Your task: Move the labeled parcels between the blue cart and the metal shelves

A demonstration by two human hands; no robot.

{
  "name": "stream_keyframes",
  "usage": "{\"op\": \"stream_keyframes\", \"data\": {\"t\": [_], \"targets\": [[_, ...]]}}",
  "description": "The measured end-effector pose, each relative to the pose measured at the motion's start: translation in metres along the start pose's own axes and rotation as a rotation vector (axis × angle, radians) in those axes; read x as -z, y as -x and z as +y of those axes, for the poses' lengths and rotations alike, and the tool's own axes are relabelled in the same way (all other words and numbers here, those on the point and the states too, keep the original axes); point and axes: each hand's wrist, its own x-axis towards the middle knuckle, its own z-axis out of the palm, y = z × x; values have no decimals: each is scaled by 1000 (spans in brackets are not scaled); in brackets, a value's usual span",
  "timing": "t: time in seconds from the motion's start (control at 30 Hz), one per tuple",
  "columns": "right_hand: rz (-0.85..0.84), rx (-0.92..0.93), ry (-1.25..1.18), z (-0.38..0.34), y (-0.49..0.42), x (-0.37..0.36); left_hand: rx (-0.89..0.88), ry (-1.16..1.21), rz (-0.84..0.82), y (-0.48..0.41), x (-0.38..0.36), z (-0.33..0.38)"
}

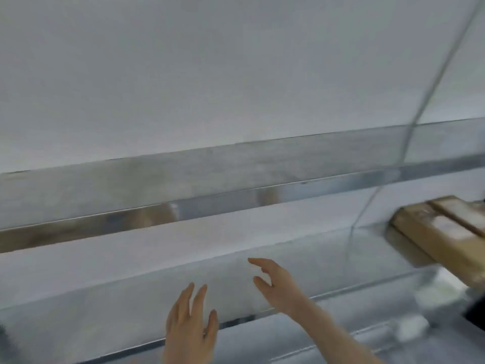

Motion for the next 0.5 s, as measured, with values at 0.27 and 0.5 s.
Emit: {"op": "stream_keyframes", "data": {"t": [0.27,0.5], "targets": [[413,-223,369,140,111,240,-430,151,-201,-8,-100,241],[421,-221,517,255,141,370,-487,155,-209,-9,-199,413]]}}
